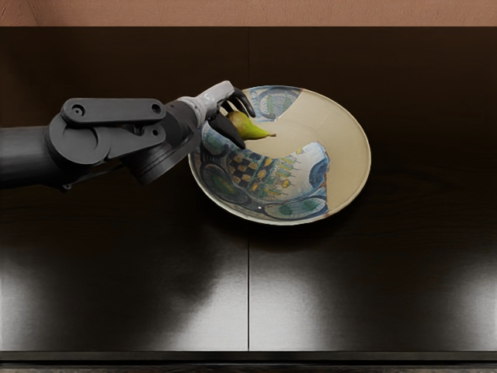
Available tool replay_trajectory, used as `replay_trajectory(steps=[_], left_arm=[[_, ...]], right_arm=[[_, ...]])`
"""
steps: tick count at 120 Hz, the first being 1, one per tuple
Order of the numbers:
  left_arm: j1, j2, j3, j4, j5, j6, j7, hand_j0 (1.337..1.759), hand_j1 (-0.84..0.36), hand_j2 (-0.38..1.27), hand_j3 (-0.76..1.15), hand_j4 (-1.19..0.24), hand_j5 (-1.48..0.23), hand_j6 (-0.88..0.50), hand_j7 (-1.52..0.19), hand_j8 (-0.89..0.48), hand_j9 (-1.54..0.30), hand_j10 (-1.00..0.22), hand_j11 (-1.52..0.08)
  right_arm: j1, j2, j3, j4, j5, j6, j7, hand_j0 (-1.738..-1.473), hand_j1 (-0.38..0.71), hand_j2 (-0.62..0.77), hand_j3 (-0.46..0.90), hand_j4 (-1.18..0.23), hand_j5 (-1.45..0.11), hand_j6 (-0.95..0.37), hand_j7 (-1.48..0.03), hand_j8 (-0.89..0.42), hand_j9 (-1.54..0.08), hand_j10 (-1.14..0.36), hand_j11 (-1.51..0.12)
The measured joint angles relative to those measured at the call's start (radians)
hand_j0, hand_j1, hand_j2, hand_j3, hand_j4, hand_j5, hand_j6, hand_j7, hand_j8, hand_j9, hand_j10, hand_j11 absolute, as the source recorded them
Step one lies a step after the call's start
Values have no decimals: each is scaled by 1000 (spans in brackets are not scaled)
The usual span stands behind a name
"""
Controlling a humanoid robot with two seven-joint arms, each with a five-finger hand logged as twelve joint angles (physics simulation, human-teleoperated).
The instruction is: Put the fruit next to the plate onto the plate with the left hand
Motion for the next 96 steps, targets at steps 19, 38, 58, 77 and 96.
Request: replay_trajectory(steps=[19,38,58,77,96], left_arm=[[1,2,-16,0,1,2,-3,1657,-38,180,0,-376,-503,-294,-493,-279,-498,-367,-500],[-2,50,-70,0,-6,-12,-6,1658,164,85,0,-180,-240,-143,-235,-136,-237,-176,-238],[33,343,-242,-49,-162,-308,-8,1658,259,39,0,-87,-115,-70,-113,-67,-114,-85,-114],[97,656,-347,-154,-372,-729,-1,1658,301,19,0,-45,-60,-37,-59,-36,-60,-44,-60],[309,836,-484,-183,-447,-950,28,1658,321,11,0,-25,-34,-21,-34,-20,-34,-25,-34]], right_arm=[[0,0,0,0,0,0,0,-1658,-329,-4,0,-16,-22,-16,-22,-16,-22,-16,-22],[0,0,0,0,0,0,0,-1658,-329,-4,0,-17,-22,-16,-22,-17,-22,-17,-22],[0,0,0,0,0,0,0,-1658,-329,-4,0,-17,-22,-17,-22,-17,-22,-17,-22],[0,0,0,0,0,0,0,-1658,-329,-3,0,-16,-22,-16,-22,-16,-22,-16,-22],[0,0,0,0,0,0,0,-1658,-329,-3,0,-16,-22,-16,-22,-16,-22,-16,-22]])
